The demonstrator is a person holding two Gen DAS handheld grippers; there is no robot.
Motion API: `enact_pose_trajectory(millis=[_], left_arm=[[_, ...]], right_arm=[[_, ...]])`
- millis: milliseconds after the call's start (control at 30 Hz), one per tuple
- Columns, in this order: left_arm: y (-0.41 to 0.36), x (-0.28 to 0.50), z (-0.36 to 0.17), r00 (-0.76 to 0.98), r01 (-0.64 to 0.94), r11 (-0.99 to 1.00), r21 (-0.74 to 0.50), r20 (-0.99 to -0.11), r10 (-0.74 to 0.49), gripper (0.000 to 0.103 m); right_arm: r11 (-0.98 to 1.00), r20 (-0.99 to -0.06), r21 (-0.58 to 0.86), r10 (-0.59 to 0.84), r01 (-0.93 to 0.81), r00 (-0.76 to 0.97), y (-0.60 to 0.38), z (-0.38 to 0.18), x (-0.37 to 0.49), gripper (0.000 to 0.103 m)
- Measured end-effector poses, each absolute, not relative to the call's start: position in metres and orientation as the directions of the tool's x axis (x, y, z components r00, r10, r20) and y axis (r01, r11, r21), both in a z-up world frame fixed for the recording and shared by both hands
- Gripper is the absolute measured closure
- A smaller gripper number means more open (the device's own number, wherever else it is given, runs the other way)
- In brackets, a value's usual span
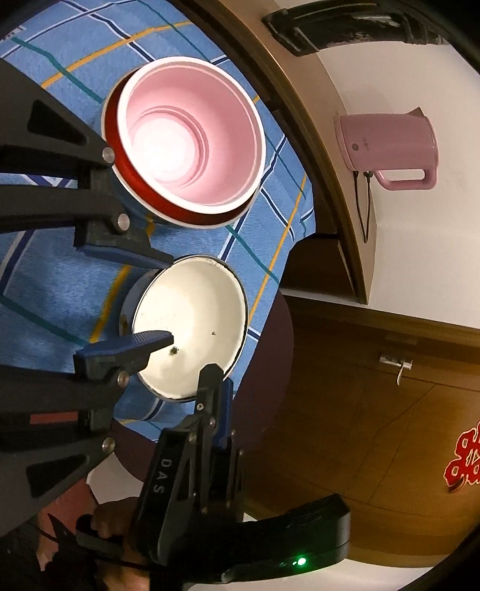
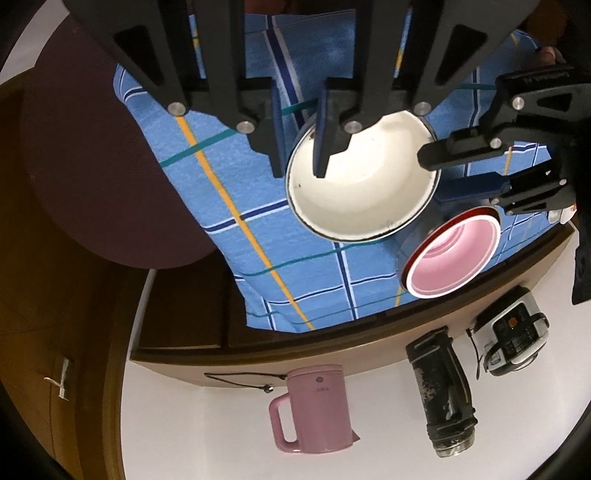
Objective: Organize plates and bowls
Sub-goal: 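Lift the white enamel bowl with the right gripper over the pink bowl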
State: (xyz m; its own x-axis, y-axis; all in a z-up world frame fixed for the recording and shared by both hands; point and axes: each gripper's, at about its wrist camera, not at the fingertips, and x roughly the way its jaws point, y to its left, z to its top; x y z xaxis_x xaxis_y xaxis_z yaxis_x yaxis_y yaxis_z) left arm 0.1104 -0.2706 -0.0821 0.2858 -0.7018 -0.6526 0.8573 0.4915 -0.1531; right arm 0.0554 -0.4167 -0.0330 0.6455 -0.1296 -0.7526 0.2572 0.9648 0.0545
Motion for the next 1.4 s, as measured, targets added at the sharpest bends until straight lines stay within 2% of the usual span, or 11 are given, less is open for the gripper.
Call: enact_pose_trajectory(millis=[100,167,200,300,367,567,633,700,767,1033,1400], left_arm=[[-0.27,0.111,-0.083,0.279,0.854,0.492,-0.169,-0.649,-0.707,0.066],[-0.268,0.109,-0.081,0.192,0.874,0.421,-0.242,-0.623,-0.758,0.082],[-0.269,0.106,-0.08,0.159,0.877,0.397,-0.273,-0.614,-0.773,0.083],[-0.28,0.094,-0.085,0.29,0.869,0.479,-0.123,-0.657,-0.696,0.083],[-0.275,0.099,-0.089,0.254,0.863,0.474,-0.178,-0.658,-0.709,0.083],[-0.247,0.107,-0.061,0.311,0.836,0.51,-0.203,-0.591,-0.745,0.082],[-0.244,0.11,-0.061,0.325,0.82,0.539,-0.193,-0.619,-0.715,0.071],[-0.247,0.116,-0.069,0.301,0.806,0.553,-0.209,-0.661,-0.688,0.068],[-0.249,0.119,-0.08,0.274,0.796,0.562,-0.223,-0.696,-0.663,0.068],[-0.257,0.119,-0.087,0.261,0.794,0.563,-0.232,-0.706,-0.659,0.07],[-0.239,0.123,-0.046,0.311,0.79,0.559,-0.252,-0.621,-0.72,0.071]], right_arm=[[0.965,-0.736,0.075,-0.117,0.252,0.666,-0.418,-0.025,0.052,0.089],[0.972,-0.727,0.133,-0.037,0.194,0.686,-0.41,-0.019,0.054,0.094],[0.975,-0.734,0.119,-0.04,0.187,0.678,-0.405,-0.018,0.056,0.095],[0.979,-0.748,0.061,-0.083,0.193,0.658,-0.395,-0.023,0.065,0.095],[0.977,-0.76,0.059,-0.09,0.207,0.643,-0.4,-0.029,0.066,0.095],[0.974,-0.77,0.065,-0.089,0.217,0.632,-0.408,-0.034,0.064,0.094],[0.976,-0.773,0.058,-0.088,0.209,0.628,-0.407,-0.034,0.065,0.091],[0.975,-0.773,0.062,-0.087,0.212,0.629,-0.408,-0.035,0.064,0.09],[0.975,-0.773,0.075,-0.076,0.208,0.63,-0.409,-0.036,0.063,0.09],[0.973,-0.762,0.095,-0.064,0.209,0.644,-0.408,-0.036,0.059,0.091],[0.978,-0.699,0.109,-0.051,0.177,0.714,-0.399,0.006,0.06,0.092]])
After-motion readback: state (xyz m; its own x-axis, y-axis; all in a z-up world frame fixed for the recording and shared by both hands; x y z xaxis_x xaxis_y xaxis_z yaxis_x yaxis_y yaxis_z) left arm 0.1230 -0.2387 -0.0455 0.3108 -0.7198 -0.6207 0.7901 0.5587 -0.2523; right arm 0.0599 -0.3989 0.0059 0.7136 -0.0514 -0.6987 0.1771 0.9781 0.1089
